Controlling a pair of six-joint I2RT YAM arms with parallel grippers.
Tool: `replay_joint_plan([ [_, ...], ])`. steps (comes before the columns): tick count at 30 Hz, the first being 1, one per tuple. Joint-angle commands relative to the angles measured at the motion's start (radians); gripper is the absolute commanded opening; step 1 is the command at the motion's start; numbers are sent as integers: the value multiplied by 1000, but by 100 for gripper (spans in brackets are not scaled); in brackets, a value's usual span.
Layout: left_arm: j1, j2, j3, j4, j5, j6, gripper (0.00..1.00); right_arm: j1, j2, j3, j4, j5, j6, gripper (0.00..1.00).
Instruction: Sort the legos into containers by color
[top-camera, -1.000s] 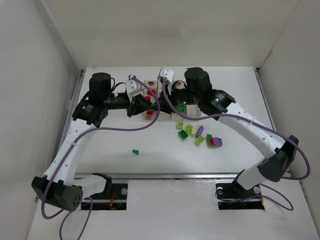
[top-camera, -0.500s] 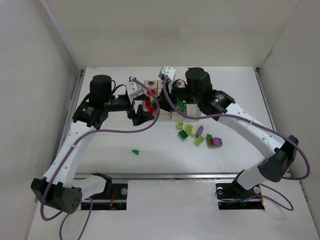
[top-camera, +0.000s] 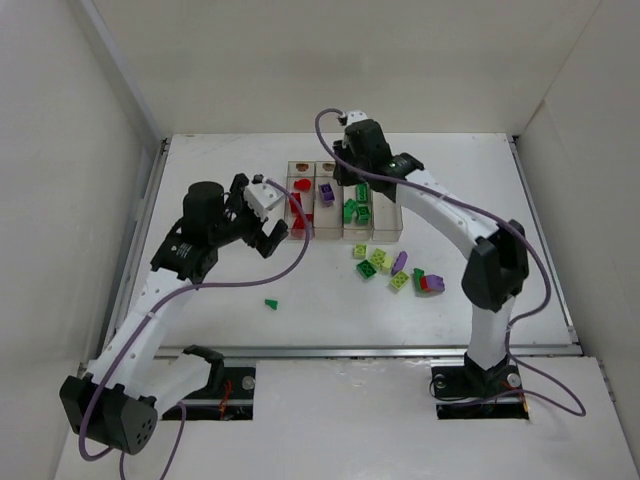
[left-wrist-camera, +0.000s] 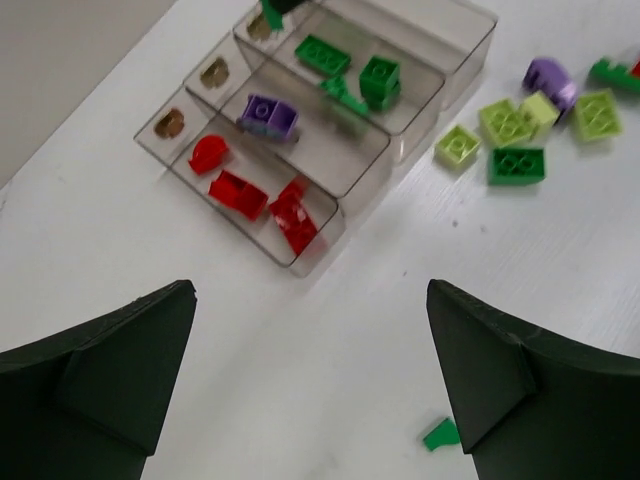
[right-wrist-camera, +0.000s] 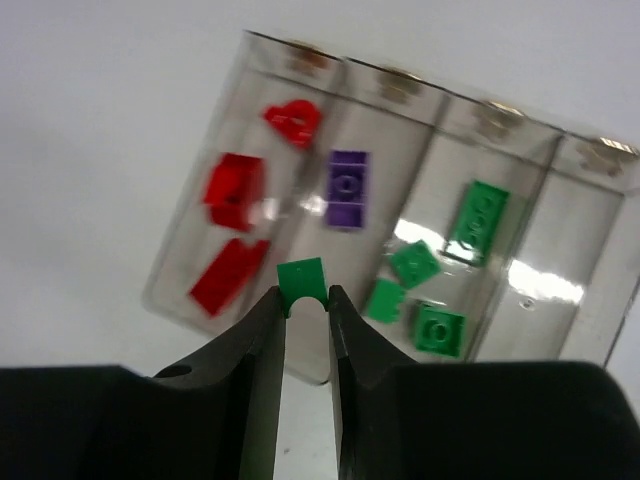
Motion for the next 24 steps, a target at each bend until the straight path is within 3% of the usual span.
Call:
replay_joint_plan([
  [1, -3, -28, -53, 5, -108, 153, 100, -86, 131, 106, -155, 153, 142, 0],
  [7, -3, 10, -118, -204, 17, 395, 97, -159, 217, 115, -133, 111, 167, 0],
  [13, -3, 89, -150, -274, -2, 522, 96, -179, 315, 187, -178, 30, 110, 0],
  [16, -3, 107, -173, -289, -2, 608, 94, -179, 329, 197, -192, 30, 110, 20],
  [17, -13, 107, -185, -289, -2, 623, 96, -179, 329, 197, -192, 30, 110, 40],
  [19, -22, 118, -195, -314, 16, 692, 96, -179, 329, 197, -192, 21, 101, 57],
  [21, -34, 128, -205, -371, 30, 763, 96, -179, 329, 197, -192, 21, 101, 70],
  [24, -72, 158, -216, -432, 21, 876, 97, -179, 320, 197, -192, 21, 101, 75],
])
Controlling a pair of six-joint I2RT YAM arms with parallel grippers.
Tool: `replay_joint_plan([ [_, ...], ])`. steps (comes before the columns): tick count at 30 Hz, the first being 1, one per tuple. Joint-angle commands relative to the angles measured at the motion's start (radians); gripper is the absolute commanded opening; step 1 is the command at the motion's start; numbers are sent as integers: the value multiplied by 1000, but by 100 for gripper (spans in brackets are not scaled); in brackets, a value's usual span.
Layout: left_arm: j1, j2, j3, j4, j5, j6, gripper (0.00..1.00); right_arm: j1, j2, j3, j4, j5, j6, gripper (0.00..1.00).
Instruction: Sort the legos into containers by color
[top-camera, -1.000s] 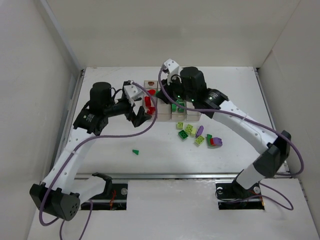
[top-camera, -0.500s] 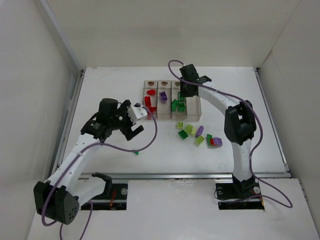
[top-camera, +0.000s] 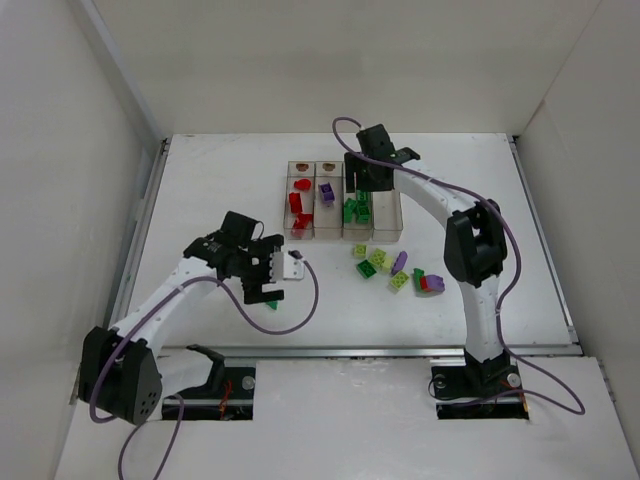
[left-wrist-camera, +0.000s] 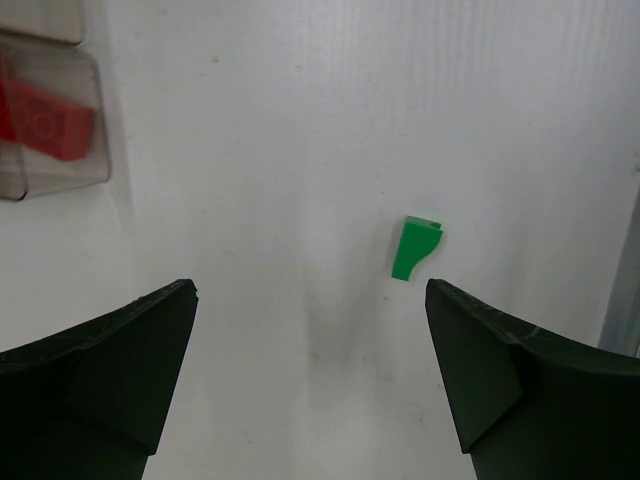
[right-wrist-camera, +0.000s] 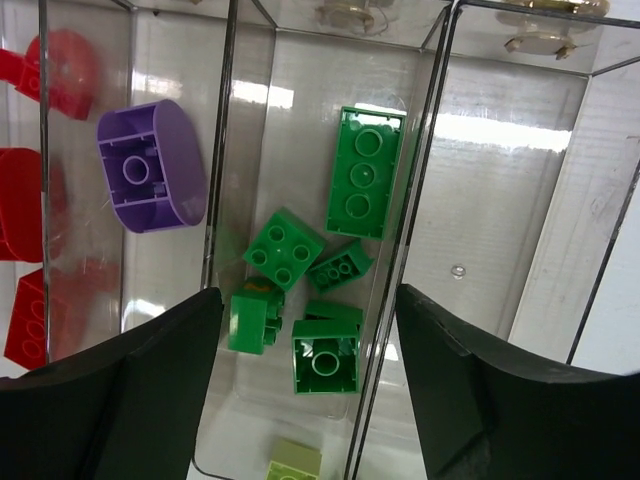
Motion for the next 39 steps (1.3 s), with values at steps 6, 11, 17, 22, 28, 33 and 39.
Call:
replay_joint_plan([
  [6, -71, 142, -34, -178, -15, 282, 98, 5, -63, 54, -4, -17, -7, 76],
  [11, -109, 228, -43, -106, -35, 230, 93, 5, -118, 32, -13, -5, -16, 76],
  [17, -128, 258, -73, 34, -75, 178, 68, 5, -192, -24, 19, -5, -34, 76],
  [22, -137, 309, -82, 45, -104, 178, 30, -4, -215, -35, 28, 4, -54, 77],
  [28, -137, 309, -38, -19, -65, 154, 0, -24, -224, -25, 37, -23, -54, 77],
  [33, -137, 320, 136, -78, 27, 62, 0, -88, -249, -25, 46, -91, 4, 78],
  [39, -137, 500, 588, 66, 192, -281, 0, -165, -324, -113, 66, -56, 75, 78],
])
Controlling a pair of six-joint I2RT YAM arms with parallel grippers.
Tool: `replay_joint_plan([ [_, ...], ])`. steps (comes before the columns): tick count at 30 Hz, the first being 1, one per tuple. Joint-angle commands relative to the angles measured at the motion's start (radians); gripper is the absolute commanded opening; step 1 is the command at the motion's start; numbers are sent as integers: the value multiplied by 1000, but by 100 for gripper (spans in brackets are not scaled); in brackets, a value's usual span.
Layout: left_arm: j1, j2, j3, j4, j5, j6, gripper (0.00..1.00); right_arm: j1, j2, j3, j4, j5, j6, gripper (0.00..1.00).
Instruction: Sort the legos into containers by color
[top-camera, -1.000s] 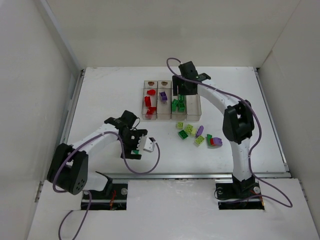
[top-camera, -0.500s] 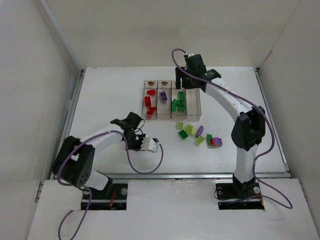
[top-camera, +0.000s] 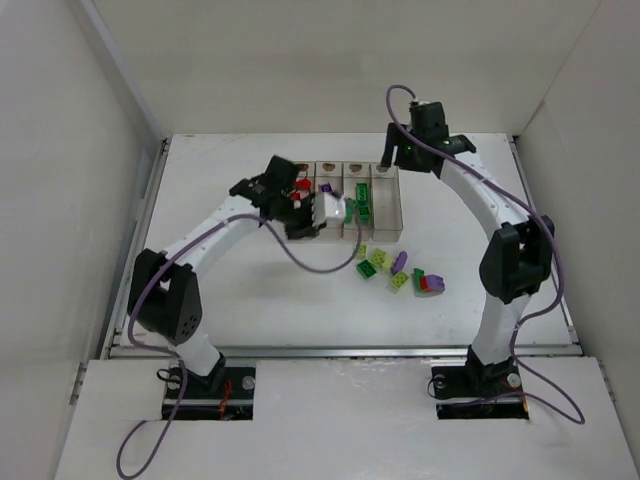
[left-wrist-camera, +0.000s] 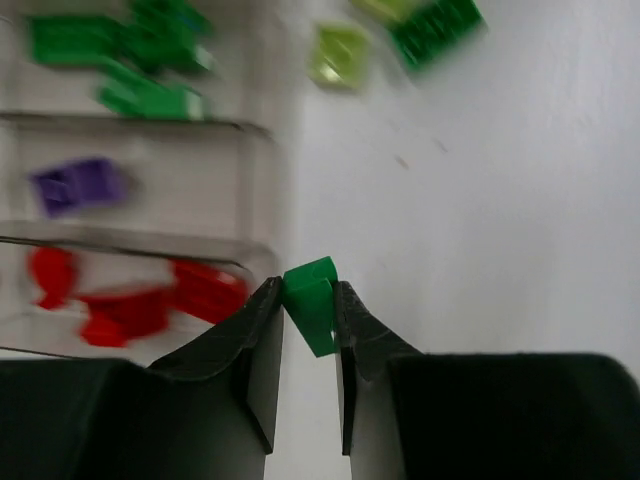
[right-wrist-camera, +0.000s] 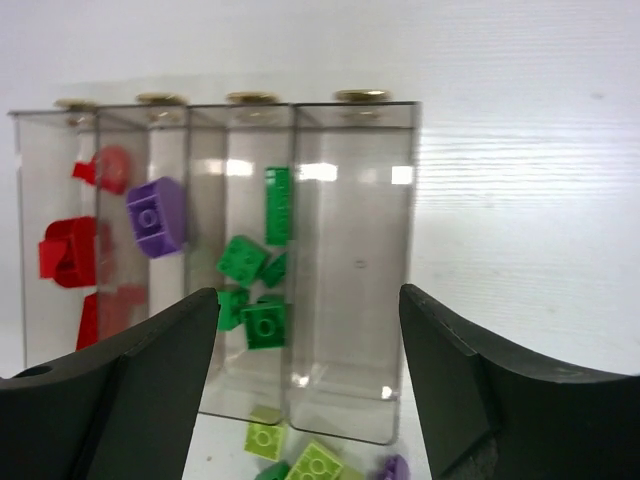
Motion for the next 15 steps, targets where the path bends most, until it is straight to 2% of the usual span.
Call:
replay_joint_plan([
  [1, -4, 93, 211, 150, 134, -345, 0, -24, -117, -47, 72, 39, 53, 78],
  [2, -4, 124, 281, 199, 134, -404, 0, -24, -129, -62, 88, 57, 53, 78],
  [6, -4, 281, 393, 466, 96, -590, 0, -33, -161, -108, 100, 151, 53, 81],
  [10, -4, 439, 493, 572, -2, -708, 1, -65, -181, -117, 100, 176, 53, 82],
  [15, -14, 552, 536, 727, 8, -782, 6, -85, -181, -105, 71, 202, 53, 83],
])
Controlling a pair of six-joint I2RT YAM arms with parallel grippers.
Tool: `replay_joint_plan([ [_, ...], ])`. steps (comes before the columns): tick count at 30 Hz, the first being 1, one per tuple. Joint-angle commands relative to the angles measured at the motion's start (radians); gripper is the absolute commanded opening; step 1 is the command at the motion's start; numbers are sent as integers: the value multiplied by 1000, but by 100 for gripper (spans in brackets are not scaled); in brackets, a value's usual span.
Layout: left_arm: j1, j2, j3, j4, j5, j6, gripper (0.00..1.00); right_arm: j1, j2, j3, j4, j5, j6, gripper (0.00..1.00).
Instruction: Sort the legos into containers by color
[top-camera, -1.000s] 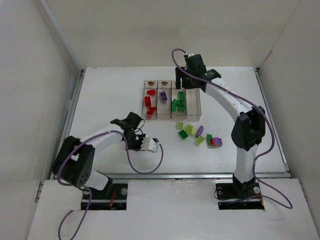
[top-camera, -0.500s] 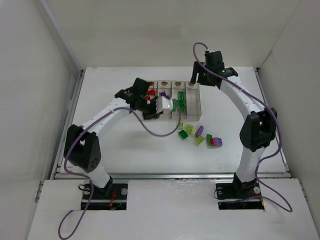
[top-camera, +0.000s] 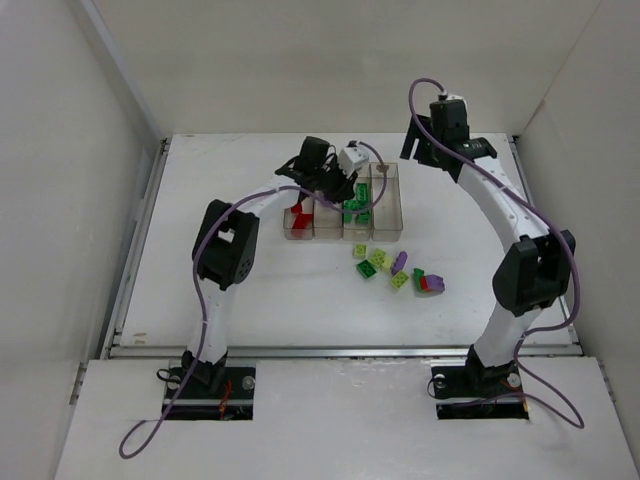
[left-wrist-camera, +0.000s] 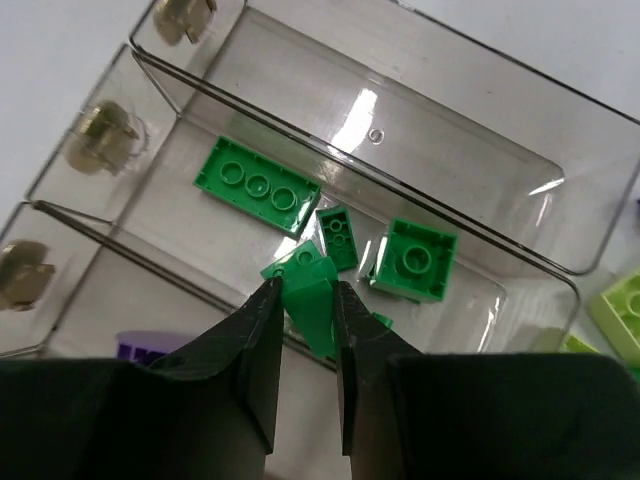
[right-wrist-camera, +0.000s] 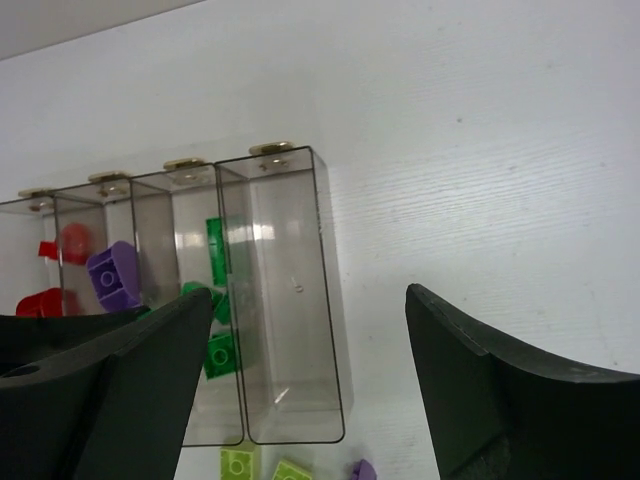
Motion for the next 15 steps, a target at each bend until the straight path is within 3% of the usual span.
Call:
replay_joint_plan([
  [1, -13, 9, 90, 166, 9, -125, 6, -16, -23, 21, 9, 45, 1, 83],
  [5, -22, 48, 127, 175, 9, -136, 16, -16, -23, 32, -4, 55, -8, 83],
  [6, -22, 48, 127, 175, 9, -147, 21, -16, -23, 21, -4, 55, -8, 83],
  [7, -31, 57, 127, 175, 9, -147, 35, -16, -23, 21, -4, 55, -8, 83],
  [12, -31, 32, 93, 129, -51, -156, 71, -36, -23, 12, -45, 41, -17, 89],
  [15, -31, -12, 61, 129, -74, -156, 77, -59, -32, -9, -86, 30, 4, 97],
])
